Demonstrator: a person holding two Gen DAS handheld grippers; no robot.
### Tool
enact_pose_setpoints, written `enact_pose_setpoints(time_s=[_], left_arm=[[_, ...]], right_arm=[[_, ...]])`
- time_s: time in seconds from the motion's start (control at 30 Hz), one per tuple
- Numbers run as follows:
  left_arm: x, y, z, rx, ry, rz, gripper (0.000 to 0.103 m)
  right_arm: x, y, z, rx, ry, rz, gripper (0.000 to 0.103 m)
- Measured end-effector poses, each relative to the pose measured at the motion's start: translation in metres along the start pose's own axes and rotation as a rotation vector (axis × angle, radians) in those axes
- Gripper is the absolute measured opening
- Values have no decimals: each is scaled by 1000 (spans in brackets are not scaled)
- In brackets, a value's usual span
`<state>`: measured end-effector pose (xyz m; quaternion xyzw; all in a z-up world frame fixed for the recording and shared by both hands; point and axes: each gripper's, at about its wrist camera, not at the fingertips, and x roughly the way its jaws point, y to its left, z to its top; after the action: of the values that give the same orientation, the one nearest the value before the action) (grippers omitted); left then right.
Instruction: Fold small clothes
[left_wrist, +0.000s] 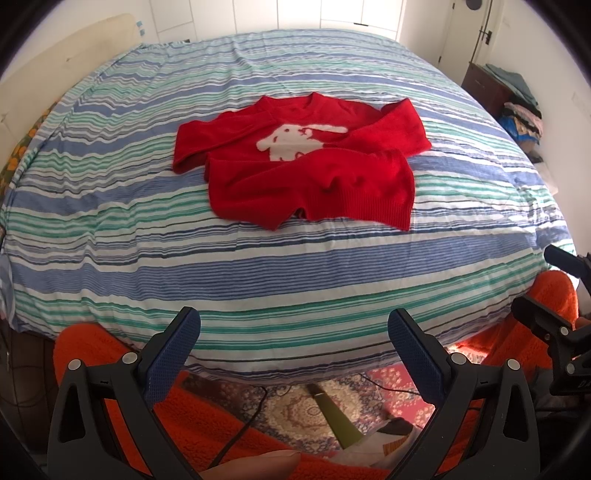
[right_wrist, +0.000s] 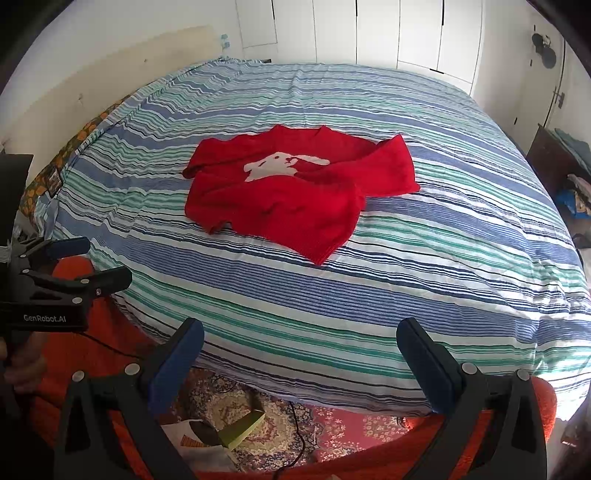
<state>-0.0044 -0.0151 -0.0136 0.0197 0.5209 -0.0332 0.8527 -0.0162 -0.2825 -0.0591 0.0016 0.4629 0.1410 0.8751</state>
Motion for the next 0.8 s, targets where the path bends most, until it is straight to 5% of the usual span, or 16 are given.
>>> enact_pose_setpoints(time_s=[0.8], left_arm=[[0, -1, 0, 2, 0, 1, 102]], right_arm=[[0, 2, 0, -3, 4, 0, 103]])
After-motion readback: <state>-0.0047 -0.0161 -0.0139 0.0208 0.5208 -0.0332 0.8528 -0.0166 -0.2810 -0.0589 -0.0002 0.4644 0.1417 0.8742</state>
